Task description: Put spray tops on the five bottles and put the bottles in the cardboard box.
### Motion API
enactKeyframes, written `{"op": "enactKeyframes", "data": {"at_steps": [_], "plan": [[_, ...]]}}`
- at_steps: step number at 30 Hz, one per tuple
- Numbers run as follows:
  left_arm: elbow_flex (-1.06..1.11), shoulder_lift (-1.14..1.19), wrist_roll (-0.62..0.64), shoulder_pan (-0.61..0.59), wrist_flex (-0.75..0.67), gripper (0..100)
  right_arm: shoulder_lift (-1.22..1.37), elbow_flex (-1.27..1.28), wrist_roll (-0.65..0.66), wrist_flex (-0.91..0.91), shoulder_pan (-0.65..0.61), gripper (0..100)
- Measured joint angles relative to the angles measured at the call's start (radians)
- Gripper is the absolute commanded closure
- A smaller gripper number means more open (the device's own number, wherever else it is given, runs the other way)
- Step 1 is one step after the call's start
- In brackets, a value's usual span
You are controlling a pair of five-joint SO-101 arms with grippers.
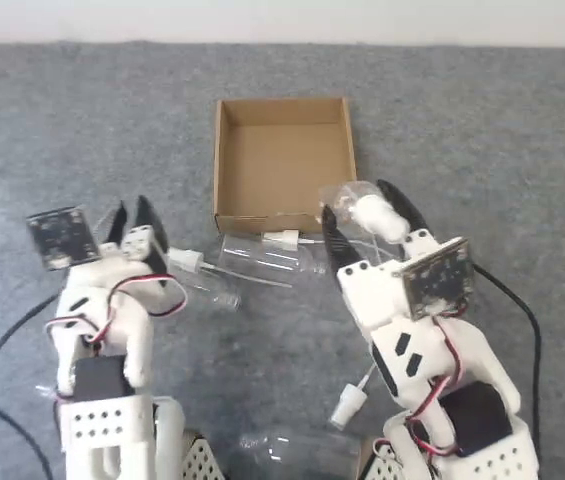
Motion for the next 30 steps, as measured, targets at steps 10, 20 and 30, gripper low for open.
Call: {"op": "enactKeyframes", "data": {"at_steps": [10, 20, 30], "plan": [[0.072, 0.0, 0.02, -0.087, -0.077, 92, 0.333, -0.124, 0.032, -0.106, -0.031, 96.9], [0.094, 0.0, 0.02, -0.091, -0.138, 92, 0.697, -0.354, 0.032, -0.149, -0.029, 96.9], [0.094, 0.0, 0.02, -0.098, -0.141, 92, 1.122, -0.654, 0.032, -0.15, -0.058, 96.9]]}}
